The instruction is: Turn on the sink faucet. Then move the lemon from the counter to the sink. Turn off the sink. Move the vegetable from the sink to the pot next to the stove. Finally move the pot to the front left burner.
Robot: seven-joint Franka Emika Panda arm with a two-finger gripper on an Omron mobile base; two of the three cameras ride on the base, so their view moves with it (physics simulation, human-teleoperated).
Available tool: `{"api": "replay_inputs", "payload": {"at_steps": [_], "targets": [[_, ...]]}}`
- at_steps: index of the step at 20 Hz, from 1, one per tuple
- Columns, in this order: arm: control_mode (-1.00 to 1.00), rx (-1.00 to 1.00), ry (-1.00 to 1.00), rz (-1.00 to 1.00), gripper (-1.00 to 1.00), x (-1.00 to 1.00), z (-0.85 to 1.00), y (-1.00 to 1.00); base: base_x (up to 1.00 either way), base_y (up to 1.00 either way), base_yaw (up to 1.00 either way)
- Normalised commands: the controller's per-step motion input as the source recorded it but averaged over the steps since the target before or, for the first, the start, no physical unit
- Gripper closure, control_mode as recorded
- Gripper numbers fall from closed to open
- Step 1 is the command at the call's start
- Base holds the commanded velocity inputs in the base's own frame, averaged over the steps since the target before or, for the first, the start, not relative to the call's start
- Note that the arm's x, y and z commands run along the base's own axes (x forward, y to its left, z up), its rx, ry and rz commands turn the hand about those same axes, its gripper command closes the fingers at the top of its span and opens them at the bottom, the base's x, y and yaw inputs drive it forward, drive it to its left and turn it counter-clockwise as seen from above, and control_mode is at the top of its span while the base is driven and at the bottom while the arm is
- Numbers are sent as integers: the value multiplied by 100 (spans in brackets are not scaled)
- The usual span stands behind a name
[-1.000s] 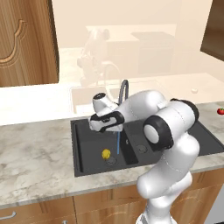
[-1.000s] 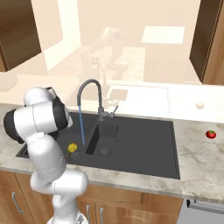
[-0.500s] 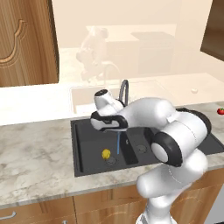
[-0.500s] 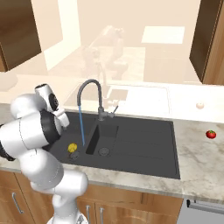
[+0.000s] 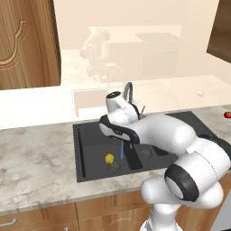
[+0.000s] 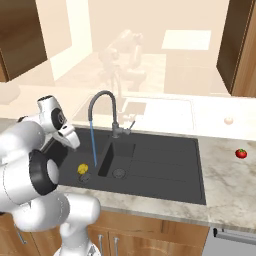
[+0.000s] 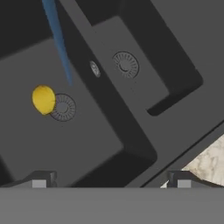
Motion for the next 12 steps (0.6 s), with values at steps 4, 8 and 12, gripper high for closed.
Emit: {"api": "replay_inputs", "payload": {"at_steps": [4,8,12], "targets": [[-100,0,-2,0,-100,-36,23,-34,0,0,0],[-100,0,-3,0,-100,-17,23,-41,0,0,0],[-100,0,-3,0,-100,-5,22,-48,0,0,0]]}}
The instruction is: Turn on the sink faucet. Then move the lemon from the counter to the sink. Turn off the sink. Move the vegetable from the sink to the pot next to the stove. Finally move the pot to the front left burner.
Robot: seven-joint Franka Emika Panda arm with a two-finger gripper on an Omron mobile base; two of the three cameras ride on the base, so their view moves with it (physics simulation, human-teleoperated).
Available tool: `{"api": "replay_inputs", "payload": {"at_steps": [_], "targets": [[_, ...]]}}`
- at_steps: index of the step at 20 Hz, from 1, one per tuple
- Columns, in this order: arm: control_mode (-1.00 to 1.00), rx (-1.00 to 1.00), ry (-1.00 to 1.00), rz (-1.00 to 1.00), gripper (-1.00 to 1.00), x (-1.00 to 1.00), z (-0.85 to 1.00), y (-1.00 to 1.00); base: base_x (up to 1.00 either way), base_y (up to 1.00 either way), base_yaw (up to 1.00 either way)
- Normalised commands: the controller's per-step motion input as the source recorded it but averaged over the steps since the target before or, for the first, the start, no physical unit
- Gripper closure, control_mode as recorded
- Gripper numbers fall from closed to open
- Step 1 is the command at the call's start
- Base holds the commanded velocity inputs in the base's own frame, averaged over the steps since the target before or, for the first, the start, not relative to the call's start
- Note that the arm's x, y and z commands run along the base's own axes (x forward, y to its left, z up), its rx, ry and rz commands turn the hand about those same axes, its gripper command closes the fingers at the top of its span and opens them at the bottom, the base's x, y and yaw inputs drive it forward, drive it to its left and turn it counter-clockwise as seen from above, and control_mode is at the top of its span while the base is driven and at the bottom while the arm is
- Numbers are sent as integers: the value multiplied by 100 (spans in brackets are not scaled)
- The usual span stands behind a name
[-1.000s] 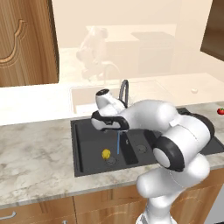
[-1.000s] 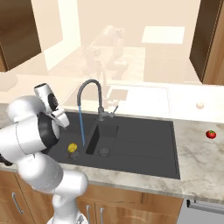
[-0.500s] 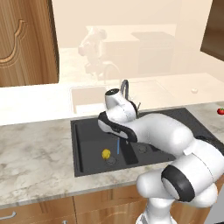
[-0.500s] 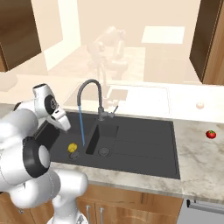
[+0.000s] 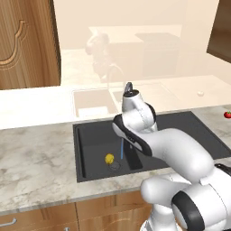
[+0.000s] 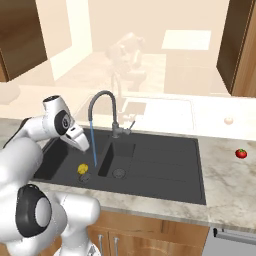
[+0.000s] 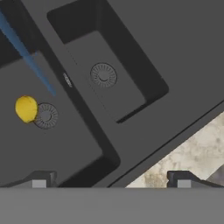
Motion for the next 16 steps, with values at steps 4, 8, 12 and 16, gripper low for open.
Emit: {"api": "replay_inputs", "payload": {"at_steps": [4,8,12,16], "targets": [[-100,0,-2,1,-100,-5,20,-50,0,0,0],[-100,0,-1,2,-100,-2,13,-52,0,0,0],[-100,0,0,3,-100,0,7,-54,0,0,0],[-100,0,0,6,-100,0,1,-50,0,0,0]]}}
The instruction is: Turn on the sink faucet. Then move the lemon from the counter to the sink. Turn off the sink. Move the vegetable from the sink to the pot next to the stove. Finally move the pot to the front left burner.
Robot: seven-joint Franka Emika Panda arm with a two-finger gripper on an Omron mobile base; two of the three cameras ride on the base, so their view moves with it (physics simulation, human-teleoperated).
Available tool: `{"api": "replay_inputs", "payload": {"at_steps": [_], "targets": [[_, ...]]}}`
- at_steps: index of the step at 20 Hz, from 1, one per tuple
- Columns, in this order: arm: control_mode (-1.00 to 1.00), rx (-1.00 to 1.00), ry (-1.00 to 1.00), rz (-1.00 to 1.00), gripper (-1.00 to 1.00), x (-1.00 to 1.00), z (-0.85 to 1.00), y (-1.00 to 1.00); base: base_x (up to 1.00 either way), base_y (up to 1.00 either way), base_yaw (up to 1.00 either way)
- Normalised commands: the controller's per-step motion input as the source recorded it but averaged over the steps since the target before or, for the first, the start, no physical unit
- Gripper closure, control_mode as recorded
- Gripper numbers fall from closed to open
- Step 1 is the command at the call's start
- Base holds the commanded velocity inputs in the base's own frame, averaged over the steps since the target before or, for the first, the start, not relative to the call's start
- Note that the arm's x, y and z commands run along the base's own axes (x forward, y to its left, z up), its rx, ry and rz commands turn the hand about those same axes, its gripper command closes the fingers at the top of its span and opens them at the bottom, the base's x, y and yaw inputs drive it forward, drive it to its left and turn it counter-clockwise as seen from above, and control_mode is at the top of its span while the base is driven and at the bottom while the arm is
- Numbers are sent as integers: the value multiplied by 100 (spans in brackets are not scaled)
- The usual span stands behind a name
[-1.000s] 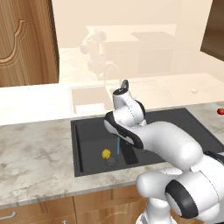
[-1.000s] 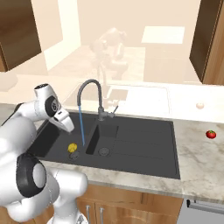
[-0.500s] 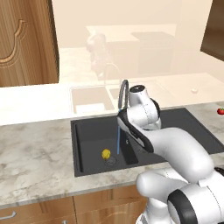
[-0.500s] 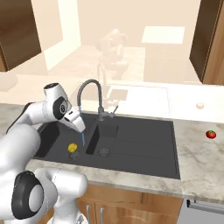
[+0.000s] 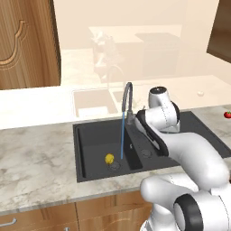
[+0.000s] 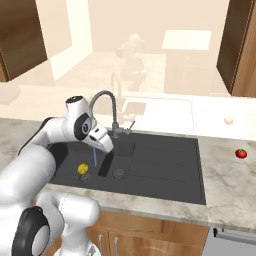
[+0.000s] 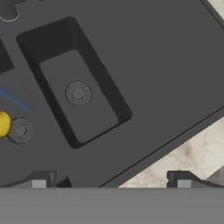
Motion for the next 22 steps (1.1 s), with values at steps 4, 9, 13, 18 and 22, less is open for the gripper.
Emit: {"api": "replay_inputs", "payload": {"at_steps": [4,9,13,18,22], "targets": [[-100,0,-1,11,-100,5,0,-47,0,0,0],[-100,2,-7,17,-100,16,0,-51,0,0,0],[-100,4,-10,19,-100,23,1,-47,0,0,0],[-100,4,-8,22,-100,29,8,-38,0,0,0],[-100,3,0,12,-100,10,0,-18,0,0,0]]}}
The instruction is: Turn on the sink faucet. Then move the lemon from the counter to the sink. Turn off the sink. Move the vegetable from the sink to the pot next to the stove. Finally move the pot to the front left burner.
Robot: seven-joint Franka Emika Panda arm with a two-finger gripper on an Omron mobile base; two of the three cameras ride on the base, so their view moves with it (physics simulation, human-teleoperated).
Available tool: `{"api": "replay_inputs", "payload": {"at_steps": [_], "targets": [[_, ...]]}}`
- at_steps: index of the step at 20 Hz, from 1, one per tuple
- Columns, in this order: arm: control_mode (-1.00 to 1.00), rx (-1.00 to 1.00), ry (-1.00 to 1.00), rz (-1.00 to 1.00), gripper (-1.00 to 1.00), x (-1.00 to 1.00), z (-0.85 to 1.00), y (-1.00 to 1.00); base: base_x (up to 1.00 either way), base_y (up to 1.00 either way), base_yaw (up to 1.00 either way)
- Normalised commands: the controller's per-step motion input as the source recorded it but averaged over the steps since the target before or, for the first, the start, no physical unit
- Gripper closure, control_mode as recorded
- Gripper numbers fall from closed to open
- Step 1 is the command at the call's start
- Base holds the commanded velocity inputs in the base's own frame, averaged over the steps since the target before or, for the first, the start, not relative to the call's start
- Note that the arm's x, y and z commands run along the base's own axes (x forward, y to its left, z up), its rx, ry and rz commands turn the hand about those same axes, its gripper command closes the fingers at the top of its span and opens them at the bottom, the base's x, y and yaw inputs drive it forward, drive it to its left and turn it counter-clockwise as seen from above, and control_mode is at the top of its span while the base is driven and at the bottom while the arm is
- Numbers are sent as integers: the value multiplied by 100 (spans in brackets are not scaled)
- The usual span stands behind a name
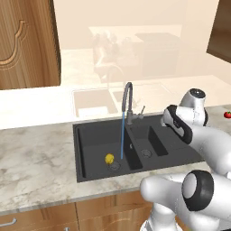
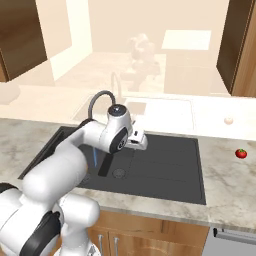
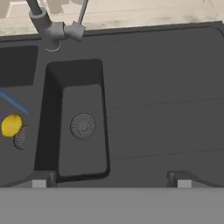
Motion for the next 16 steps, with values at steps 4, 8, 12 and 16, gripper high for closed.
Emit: {"api": "replay_inputs", "payload": {"at_steps": [4,8,12,16], "targets": [[-100,6,-1,7,-100,38,-2,-20,0,0,0],[-100,6,-7,14,-100,43,0,-28,0,0,0],[-100,6,-12,18,-100,41,0,-25,0,0,0],[-100,3,-22,22,-100,34,0,-13,0,0,0]]}}
